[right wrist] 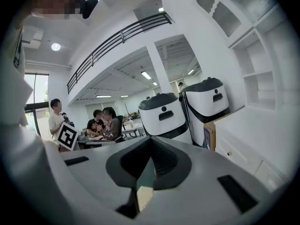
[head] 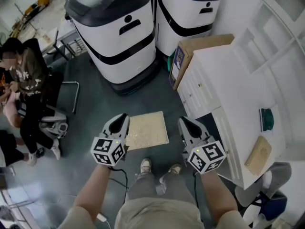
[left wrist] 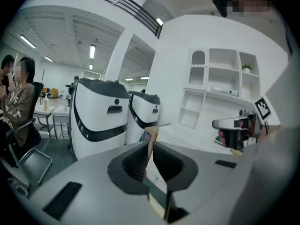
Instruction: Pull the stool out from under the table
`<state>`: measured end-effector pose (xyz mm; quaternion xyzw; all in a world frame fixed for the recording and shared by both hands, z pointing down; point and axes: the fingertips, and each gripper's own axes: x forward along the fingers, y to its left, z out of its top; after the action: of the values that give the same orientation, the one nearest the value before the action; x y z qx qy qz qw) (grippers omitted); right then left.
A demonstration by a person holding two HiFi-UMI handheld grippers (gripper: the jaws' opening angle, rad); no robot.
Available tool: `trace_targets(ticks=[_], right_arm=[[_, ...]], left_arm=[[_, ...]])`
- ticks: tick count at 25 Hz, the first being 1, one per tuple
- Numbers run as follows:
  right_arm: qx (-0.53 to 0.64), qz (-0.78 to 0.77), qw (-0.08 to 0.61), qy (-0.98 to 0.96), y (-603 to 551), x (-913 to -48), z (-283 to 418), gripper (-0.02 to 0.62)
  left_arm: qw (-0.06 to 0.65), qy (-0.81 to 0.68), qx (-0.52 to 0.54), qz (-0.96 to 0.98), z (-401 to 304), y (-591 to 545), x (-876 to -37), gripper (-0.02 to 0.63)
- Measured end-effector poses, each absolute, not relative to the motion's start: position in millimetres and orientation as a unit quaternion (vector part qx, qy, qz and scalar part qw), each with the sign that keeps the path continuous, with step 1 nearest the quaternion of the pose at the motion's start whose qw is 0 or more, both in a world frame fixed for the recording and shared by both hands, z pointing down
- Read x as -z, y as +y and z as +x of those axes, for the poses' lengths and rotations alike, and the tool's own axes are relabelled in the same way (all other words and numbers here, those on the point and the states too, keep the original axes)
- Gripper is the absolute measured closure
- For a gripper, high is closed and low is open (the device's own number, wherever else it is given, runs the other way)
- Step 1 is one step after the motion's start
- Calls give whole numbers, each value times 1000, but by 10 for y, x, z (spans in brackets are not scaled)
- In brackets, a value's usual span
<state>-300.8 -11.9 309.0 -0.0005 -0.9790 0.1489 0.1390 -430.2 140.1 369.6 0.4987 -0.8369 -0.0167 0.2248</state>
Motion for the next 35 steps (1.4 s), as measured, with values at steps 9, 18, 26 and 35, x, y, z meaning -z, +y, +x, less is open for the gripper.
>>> trace_targets(ticks=[9, 18, 26, 35], right_arm=[[-93, 11, 72, -993, 68, -1936, -2597, 574], [-56, 12, 1, -998, 300, -1033, -2281, 574], [-7, 10, -12, -1000, 437, -722, -2084, 574], [-5, 10, 10, -1000, 407, -794, -2027, 574]], left_arm=[[108, -837, -8, 536, -3913, 1402, -2424, 563], [39, -840, -39, 540, -3518, 1513, -1693, 563], [14, -846, -17, 533, -3335, 1612, -1310, 563], [7, -839, -27, 543, -3260, 1531, -1183, 563]])
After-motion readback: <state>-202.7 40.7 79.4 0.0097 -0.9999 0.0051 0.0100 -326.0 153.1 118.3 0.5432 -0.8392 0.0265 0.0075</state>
